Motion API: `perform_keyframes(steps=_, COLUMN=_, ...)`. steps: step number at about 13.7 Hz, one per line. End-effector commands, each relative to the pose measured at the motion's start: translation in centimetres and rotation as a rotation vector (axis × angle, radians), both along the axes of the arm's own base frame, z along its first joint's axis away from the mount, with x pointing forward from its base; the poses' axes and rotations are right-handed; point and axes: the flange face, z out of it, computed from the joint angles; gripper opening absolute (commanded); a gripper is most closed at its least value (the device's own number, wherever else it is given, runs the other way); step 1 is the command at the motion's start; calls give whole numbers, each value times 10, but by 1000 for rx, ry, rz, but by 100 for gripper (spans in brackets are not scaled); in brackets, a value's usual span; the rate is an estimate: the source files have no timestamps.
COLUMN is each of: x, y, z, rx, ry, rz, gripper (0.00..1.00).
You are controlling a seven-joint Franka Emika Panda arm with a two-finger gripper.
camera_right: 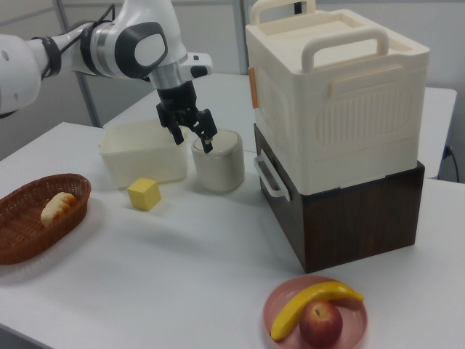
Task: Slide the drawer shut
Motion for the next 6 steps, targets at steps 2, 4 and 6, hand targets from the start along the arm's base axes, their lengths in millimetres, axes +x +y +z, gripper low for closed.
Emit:
perform_keyframes(steps=2, x=-14, y=2, z=10, rx=37, ry=25, rz=-1, gripper=100)
perform_keyframes(steps=4, x=-14, y=3, z=10, rx=37, ry=26, rz=2, gripper=100)
perform_keyframes(steps=6, x=-13, y=3, z=9, rx=37, ry=27, rz=3, gripper=100)
